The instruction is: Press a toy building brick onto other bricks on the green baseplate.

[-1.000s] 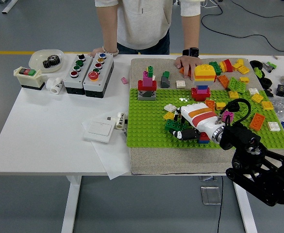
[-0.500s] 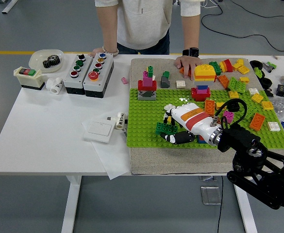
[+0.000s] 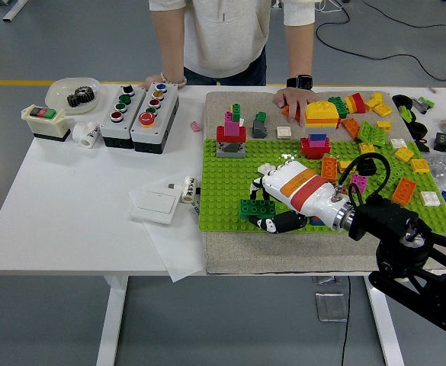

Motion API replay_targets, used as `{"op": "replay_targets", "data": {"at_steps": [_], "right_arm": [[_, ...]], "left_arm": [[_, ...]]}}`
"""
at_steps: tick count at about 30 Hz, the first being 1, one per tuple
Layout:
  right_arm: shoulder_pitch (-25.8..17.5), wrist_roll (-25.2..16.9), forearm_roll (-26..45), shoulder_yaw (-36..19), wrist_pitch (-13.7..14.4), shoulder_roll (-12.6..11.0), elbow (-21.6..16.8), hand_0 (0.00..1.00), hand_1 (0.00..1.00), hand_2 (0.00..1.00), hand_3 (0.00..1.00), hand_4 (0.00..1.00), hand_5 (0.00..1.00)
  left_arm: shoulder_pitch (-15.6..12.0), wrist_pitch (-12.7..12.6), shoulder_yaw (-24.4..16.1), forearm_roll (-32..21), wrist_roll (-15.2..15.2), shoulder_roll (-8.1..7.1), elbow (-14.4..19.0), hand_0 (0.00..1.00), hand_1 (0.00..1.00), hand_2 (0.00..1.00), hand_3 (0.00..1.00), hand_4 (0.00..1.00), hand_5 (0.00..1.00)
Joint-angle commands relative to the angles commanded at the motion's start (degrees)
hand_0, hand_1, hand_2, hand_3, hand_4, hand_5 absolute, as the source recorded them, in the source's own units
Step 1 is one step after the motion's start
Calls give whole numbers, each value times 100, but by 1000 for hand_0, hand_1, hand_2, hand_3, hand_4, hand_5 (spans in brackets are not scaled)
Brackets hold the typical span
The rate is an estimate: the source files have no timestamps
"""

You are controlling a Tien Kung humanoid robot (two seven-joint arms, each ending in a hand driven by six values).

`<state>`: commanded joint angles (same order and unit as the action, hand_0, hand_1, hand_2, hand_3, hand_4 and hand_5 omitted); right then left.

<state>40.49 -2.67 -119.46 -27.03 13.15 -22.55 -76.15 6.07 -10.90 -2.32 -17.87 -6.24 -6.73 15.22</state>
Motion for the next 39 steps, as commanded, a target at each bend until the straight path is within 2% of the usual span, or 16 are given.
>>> {"op": "replay_targets", "data": {"at_steps": [4, 9, 19, 27, 28, 32, 39], "right_arm": [[20, -110, -78, -49, -68, -202, -172, 177, 277, 404, 491, 587, 421], [96, -317, -52, -75, -73, -395, -66, 177, 277, 404, 491, 587, 421], [160, -680, -22, -172, 21, -581, 463, 203, 284, 411, 491, 588, 420], [136, -866, 109, -206, 63, -690, 621, 211, 290, 412, 493, 588, 415], [130, -909, 161, -214, 75, -714, 647, 249, 295, 415, 493, 593, 418], [104, -992, 251, -240, 112, -762, 698, 249, 295, 415, 493, 593, 418], [-9, -1248, 587, -316, 262, -823, 826, 271, 307, 417, 493, 596, 407]], "left_arm": [[-4, -3, -11, 13, -5, -2, -3, 533, 617, 781, 802, 853, 808], [-18, -8, -33, 37, -17, 0, -5, 533, 617, 781, 802, 853, 808], [-47, -23, -111, 132, -55, 6, -9, 533, 620, 781, 804, 853, 810], [-56, -27, -150, 189, -78, 8, -8, 532, 620, 782, 803, 852, 809], [-52, -26, -149, 187, -77, 9, -7, 532, 621, 783, 803, 852, 809], [-45, -25, -140, 170, -71, 10, -8, 532, 621, 783, 803, 852, 809], [-30, -28, -136, 154, -71, 21, -7, 536, 621, 782, 803, 852, 809]]}}
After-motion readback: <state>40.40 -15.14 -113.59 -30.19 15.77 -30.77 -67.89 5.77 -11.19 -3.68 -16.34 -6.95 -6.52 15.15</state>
